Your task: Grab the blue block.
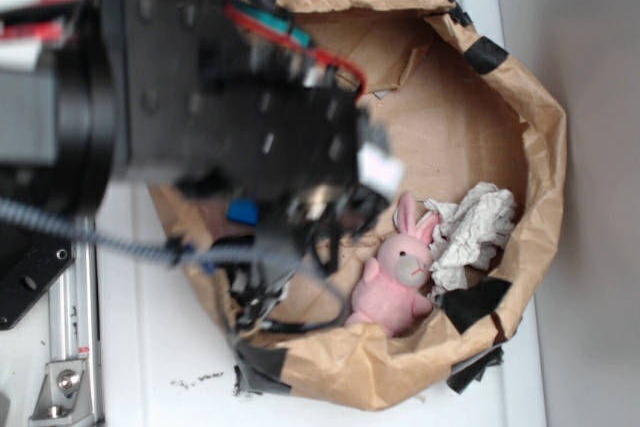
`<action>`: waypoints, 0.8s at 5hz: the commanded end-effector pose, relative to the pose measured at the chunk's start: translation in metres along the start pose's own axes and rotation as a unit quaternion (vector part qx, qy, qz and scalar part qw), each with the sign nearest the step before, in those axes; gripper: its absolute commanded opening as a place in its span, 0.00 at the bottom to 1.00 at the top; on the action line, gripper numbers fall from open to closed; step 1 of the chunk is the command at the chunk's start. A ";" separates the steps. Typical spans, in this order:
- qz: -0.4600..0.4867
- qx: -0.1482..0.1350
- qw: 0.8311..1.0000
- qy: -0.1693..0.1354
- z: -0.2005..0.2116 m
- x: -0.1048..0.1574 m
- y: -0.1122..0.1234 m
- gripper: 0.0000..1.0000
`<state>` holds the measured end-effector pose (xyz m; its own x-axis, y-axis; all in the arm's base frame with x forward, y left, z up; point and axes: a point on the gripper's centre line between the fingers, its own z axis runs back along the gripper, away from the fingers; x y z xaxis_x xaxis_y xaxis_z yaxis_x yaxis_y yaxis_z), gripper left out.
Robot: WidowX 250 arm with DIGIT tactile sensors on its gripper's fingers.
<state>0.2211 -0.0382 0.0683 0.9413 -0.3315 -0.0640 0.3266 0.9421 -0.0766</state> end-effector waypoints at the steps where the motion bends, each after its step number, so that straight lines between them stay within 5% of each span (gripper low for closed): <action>1: 0.014 -0.015 1.000 -0.007 -0.007 0.010 -0.002 1.00; 4: 0.018 -0.025 0.999 -0.010 -0.002 0.004 -0.001 1.00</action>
<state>0.2229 -0.0335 0.0544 0.9505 -0.2960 -0.0947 0.2822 0.9497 -0.1360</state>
